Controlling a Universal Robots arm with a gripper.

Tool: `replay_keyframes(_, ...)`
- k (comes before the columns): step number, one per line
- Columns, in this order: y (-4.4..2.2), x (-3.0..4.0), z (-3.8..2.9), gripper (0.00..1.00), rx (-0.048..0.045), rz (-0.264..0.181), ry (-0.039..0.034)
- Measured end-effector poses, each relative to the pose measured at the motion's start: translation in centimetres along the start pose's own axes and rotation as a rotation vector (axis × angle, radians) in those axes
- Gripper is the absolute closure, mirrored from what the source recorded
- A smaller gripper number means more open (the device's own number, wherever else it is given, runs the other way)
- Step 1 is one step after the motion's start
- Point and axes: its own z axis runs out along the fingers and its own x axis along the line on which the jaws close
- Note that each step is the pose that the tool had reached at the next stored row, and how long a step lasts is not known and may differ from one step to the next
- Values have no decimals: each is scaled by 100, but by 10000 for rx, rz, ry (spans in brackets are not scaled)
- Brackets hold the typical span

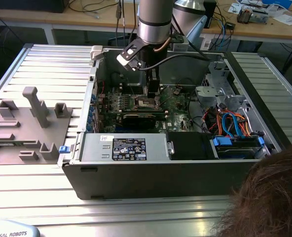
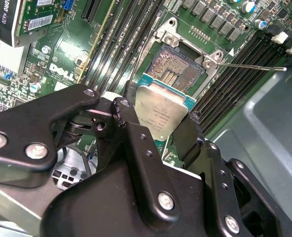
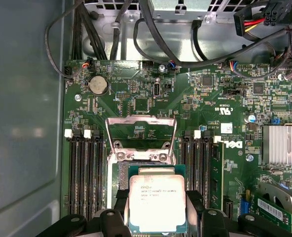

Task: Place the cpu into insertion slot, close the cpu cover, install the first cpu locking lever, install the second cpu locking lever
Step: 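Place the cpu into insertion slot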

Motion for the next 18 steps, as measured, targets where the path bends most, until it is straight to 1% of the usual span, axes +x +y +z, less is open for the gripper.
replay_keyframes(16,-1,0,35,46,0,0,0)
replay_keyframes(18,-4,0,87,46,0,0,0)
